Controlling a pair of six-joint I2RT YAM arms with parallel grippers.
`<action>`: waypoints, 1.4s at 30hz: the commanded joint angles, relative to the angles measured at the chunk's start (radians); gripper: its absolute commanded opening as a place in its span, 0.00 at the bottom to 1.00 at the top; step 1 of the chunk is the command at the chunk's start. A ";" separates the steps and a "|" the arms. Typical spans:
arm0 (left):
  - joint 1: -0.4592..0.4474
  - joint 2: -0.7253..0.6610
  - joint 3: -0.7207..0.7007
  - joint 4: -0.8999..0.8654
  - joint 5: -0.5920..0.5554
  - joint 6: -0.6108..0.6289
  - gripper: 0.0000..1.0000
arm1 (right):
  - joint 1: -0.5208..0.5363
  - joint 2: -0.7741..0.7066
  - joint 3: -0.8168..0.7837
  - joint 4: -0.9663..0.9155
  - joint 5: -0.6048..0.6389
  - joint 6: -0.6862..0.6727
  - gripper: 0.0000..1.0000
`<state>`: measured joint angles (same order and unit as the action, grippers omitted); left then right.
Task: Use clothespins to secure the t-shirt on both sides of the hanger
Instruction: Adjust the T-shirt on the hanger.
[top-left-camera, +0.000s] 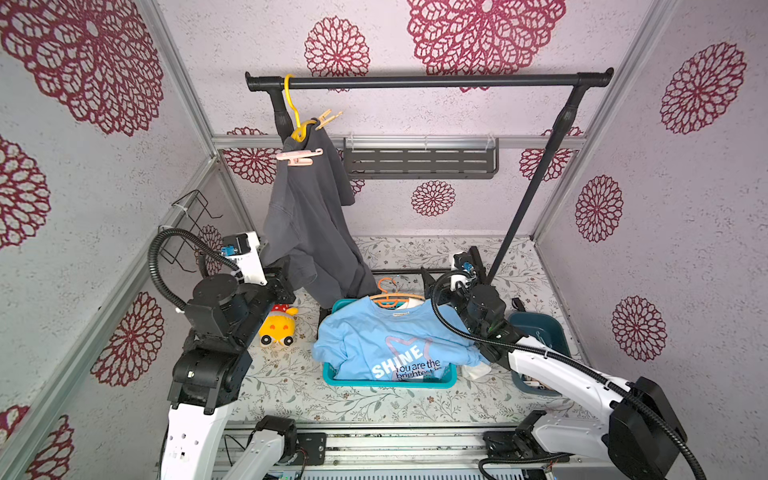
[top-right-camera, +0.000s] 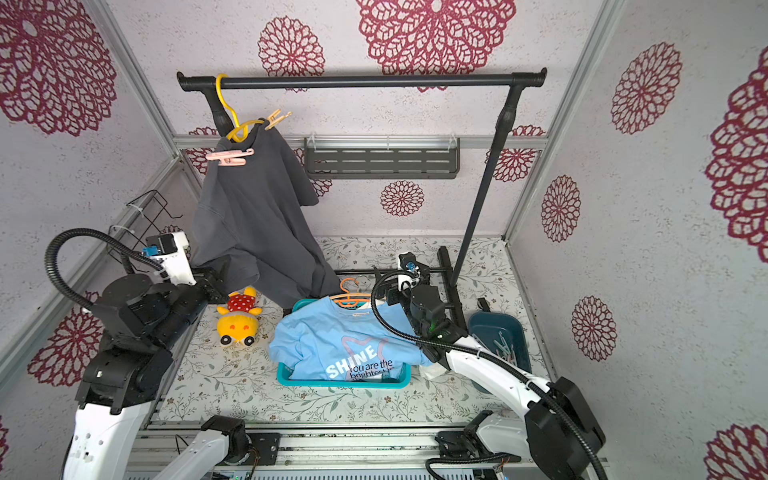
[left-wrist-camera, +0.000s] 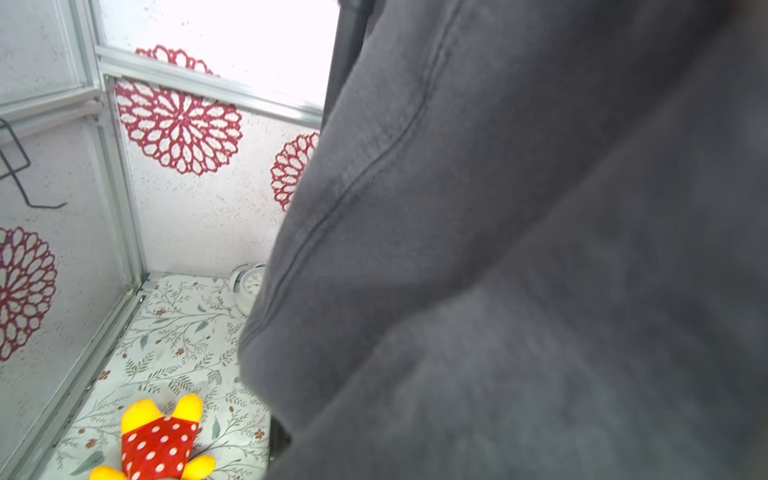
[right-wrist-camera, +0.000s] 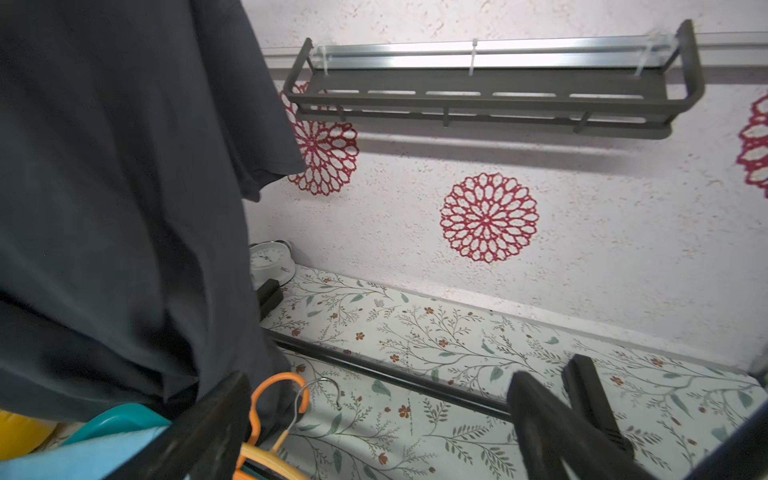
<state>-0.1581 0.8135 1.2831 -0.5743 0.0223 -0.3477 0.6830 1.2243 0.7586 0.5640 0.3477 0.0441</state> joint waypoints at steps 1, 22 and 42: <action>0.002 -0.002 0.023 -0.021 0.001 -0.008 0.00 | -0.015 -0.034 -0.008 -0.013 0.094 0.008 0.99; 0.003 -0.005 -0.183 0.013 0.022 -0.067 0.02 | -0.036 0.045 0.042 -0.172 0.007 0.117 0.99; 0.003 -0.168 -0.123 -0.124 -0.051 0.041 0.93 | -0.138 0.019 0.165 -0.458 0.275 0.382 0.99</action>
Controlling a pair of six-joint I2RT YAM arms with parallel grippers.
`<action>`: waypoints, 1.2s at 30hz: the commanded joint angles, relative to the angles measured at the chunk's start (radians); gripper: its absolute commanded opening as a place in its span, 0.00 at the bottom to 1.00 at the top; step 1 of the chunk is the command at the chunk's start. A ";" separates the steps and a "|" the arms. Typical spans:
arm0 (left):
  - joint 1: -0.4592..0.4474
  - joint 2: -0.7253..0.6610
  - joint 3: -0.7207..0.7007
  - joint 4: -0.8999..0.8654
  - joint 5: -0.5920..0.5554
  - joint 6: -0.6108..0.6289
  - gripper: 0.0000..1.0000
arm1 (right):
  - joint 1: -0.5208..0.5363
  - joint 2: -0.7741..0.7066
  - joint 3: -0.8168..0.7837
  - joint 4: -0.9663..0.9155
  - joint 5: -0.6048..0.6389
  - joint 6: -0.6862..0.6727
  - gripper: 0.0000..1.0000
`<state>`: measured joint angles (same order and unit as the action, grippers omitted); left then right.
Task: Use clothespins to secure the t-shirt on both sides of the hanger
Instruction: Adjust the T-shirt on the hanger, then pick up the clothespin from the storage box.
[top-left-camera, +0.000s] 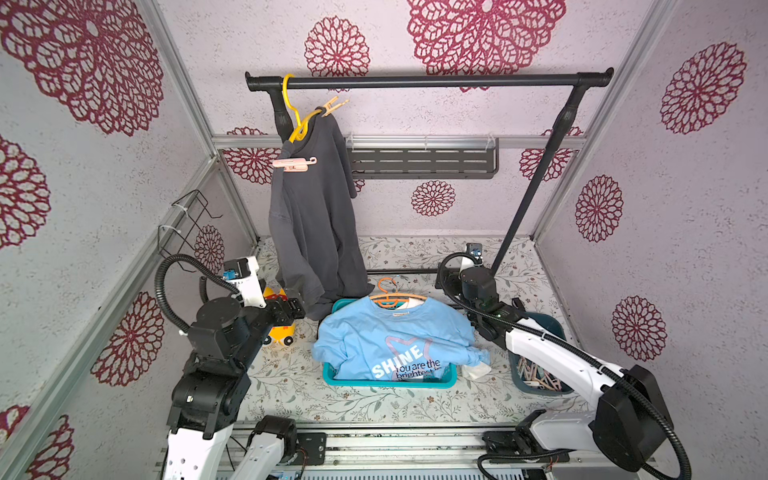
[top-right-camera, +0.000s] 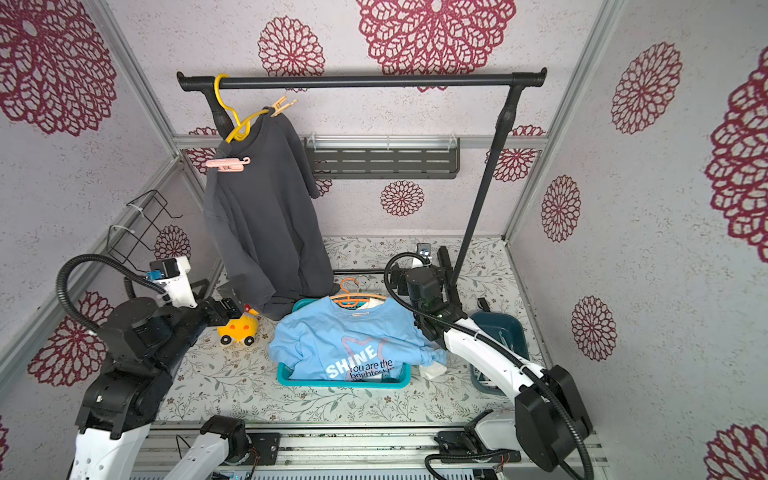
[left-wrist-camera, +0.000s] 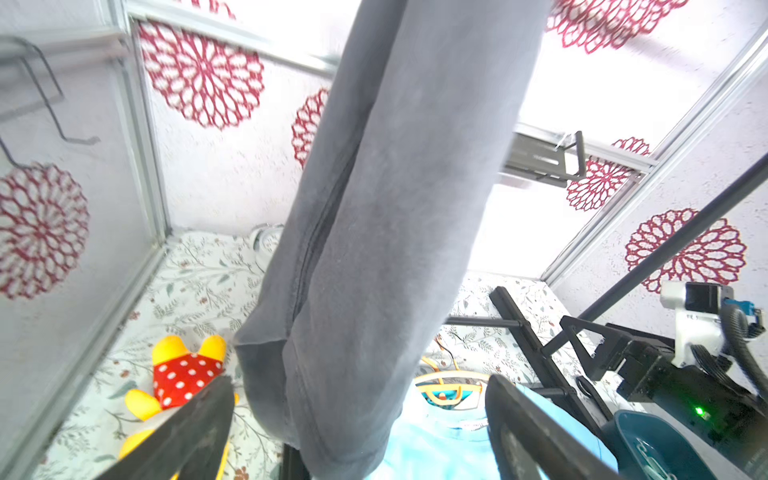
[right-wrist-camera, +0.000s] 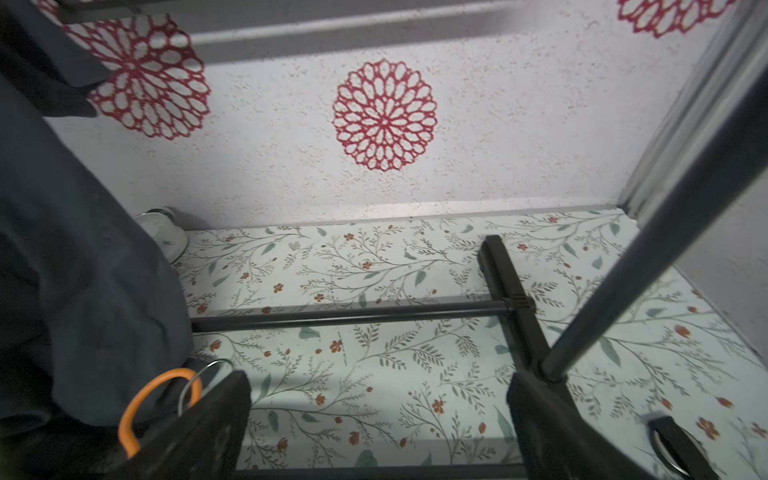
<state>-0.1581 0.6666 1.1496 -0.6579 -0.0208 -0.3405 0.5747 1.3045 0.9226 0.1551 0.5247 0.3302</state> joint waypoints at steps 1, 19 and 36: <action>0.002 -0.039 0.006 -0.031 0.038 0.049 0.92 | -0.042 -0.082 -0.014 -0.063 0.109 0.102 0.99; -0.282 0.129 0.009 0.113 0.397 -0.040 0.76 | -0.468 -0.475 -0.150 -0.726 -0.072 0.406 0.72; -0.385 0.470 -0.008 0.080 0.350 0.055 0.79 | -0.779 -0.182 -0.289 -0.448 -0.355 0.487 0.28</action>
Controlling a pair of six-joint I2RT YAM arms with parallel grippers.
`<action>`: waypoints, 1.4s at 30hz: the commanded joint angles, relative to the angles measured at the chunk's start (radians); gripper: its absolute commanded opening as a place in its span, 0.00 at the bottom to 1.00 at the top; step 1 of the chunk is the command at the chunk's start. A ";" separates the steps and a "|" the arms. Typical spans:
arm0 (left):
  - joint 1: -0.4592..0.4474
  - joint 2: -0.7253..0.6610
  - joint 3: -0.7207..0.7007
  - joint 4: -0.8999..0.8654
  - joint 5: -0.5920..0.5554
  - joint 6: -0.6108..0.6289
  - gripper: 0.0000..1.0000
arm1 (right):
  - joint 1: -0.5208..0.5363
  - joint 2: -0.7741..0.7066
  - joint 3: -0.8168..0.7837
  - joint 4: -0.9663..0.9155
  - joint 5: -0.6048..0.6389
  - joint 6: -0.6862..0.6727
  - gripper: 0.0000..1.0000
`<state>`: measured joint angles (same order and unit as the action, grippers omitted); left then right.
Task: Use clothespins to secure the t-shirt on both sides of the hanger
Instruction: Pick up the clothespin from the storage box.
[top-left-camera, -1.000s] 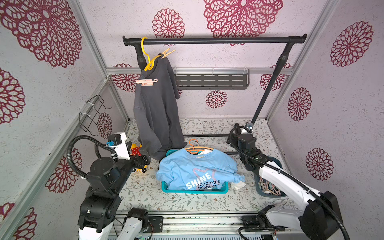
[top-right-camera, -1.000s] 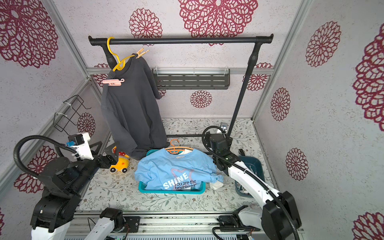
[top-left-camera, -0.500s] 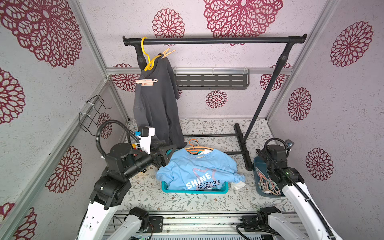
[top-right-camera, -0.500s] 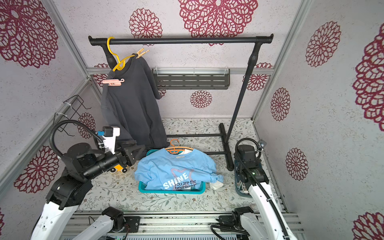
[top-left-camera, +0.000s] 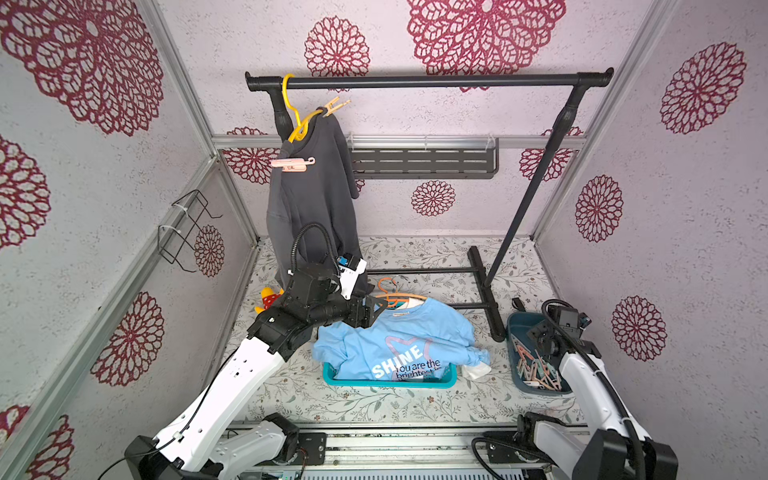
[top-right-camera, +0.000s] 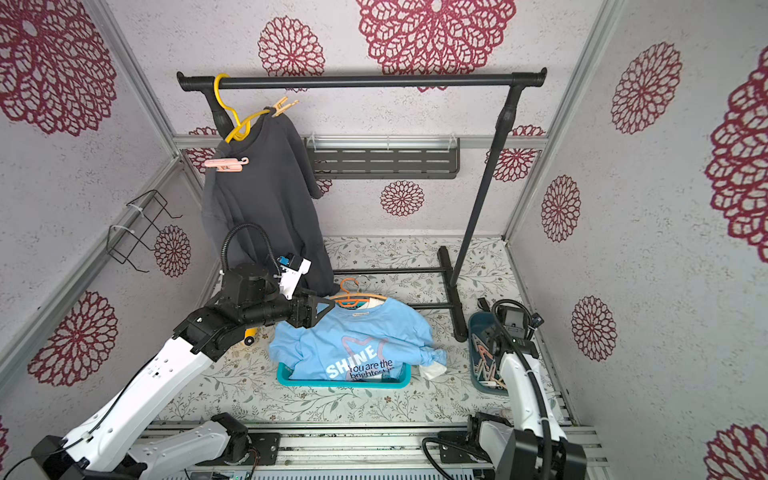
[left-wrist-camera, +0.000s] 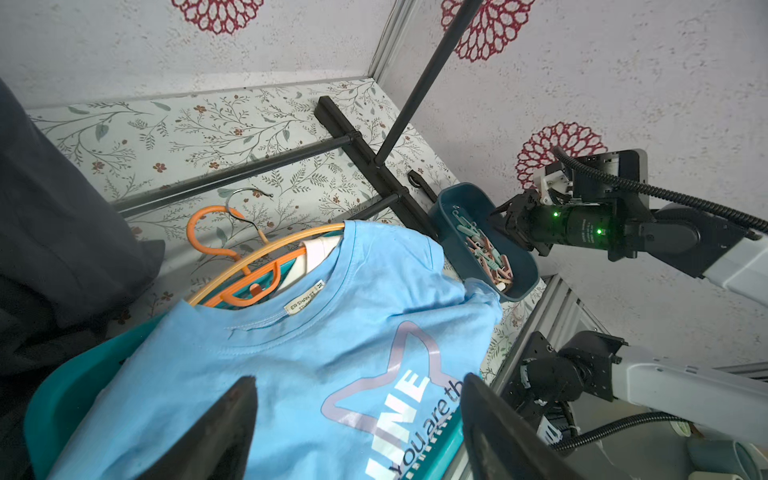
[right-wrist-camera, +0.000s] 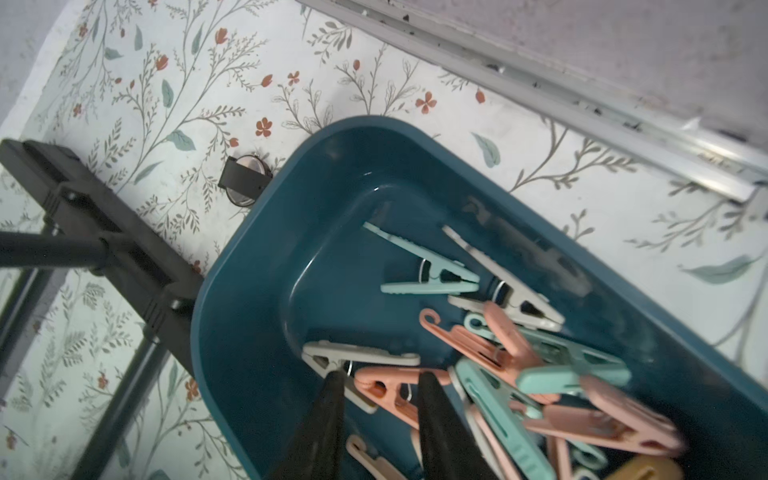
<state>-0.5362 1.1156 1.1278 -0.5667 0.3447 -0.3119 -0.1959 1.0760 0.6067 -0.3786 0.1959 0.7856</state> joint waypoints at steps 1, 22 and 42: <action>-0.007 0.034 0.018 -0.018 -0.015 0.031 0.80 | -0.008 0.072 0.031 0.105 -0.023 0.041 0.26; -0.006 0.166 0.113 -0.079 -0.127 0.053 0.82 | 0.013 0.505 0.181 0.469 -0.024 0.203 0.25; 0.068 0.217 0.082 -0.044 -0.128 0.080 0.85 | 0.015 0.308 0.097 0.265 -0.094 -0.051 0.47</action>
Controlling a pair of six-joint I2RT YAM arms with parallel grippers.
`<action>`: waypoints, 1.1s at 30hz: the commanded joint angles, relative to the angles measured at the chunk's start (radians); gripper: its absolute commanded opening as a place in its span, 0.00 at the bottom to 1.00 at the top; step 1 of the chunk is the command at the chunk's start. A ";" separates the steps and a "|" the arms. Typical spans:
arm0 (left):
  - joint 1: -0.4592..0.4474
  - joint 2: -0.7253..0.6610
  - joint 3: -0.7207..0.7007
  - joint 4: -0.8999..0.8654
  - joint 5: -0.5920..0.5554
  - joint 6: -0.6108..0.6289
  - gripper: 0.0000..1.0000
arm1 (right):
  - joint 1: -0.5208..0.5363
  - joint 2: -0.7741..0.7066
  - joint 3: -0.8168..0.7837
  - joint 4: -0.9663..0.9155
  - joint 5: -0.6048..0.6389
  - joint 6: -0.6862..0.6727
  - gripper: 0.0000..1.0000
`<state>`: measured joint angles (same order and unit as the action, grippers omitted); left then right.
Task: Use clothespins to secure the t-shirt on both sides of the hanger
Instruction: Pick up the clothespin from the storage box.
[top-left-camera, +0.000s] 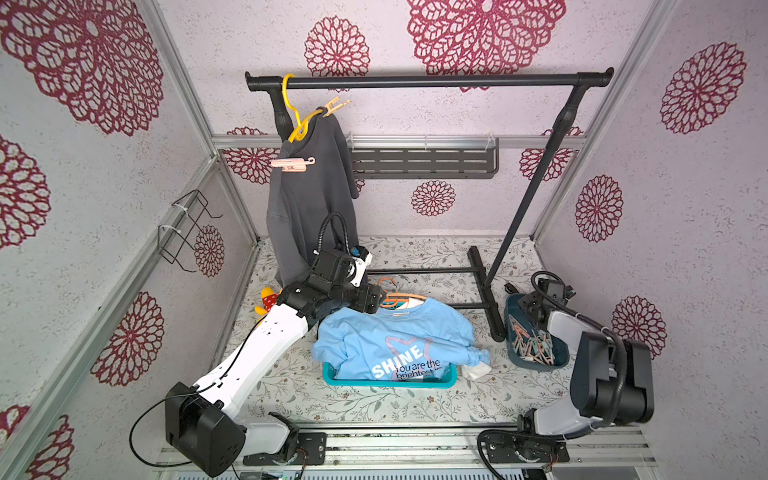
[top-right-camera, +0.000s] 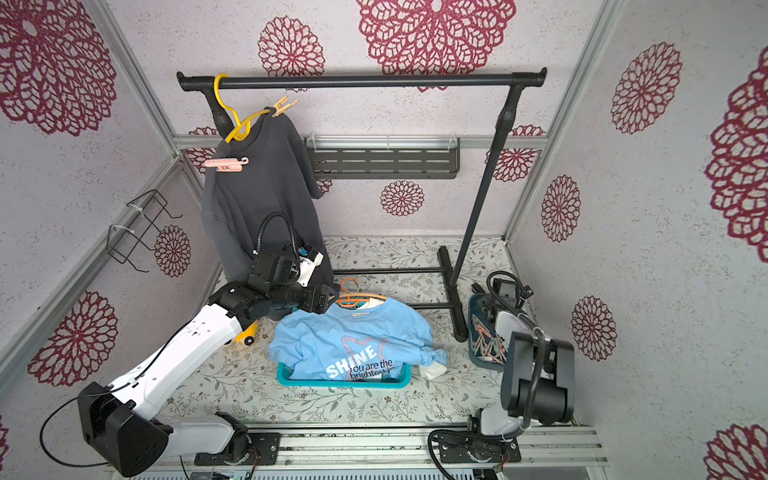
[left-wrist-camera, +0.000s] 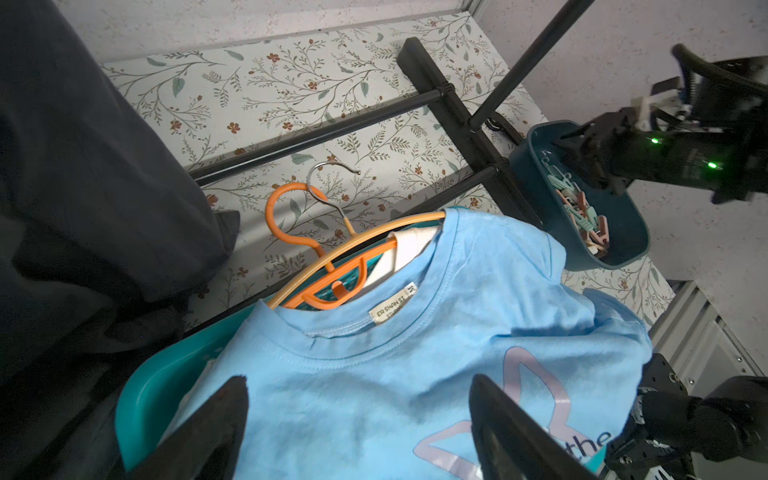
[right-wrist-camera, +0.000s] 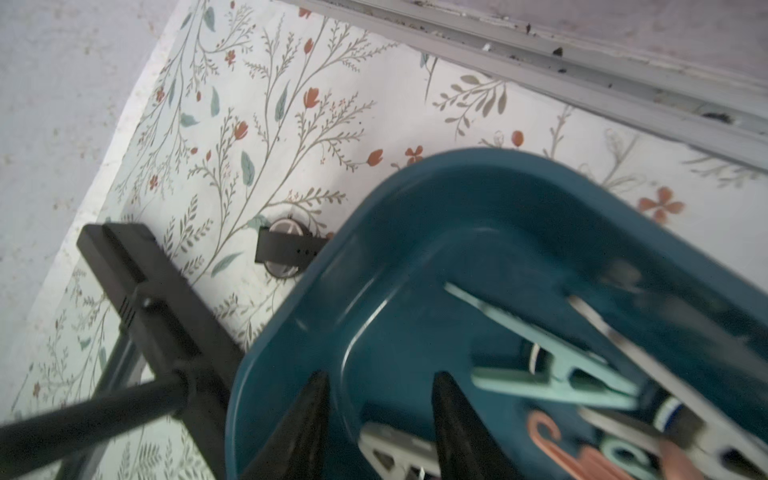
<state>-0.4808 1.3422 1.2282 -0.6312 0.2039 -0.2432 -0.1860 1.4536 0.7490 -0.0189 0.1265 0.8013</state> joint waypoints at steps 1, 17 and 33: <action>0.014 -0.008 -0.019 0.019 0.011 0.012 0.85 | 0.005 -0.103 -0.067 -0.123 -0.032 -0.072 0.49; 0.030 0.017 -0.019 0.006 0.072 -0.021 0.84 | 0.017 -0.336 -0.185 -0.345 -0.072 -0.099 0.63; 0.031 0.008 -0.036 0.015 0.034 -0.012 0.84 | 0.028 -0.124 -0.159 -0.205 -0.027 -0.123 0.36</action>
<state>-0.4568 1.3499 1.2049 -0.6308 0.2512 -0.2584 -0.1654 1.2972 0.5747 -0.2310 0.0685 0.6952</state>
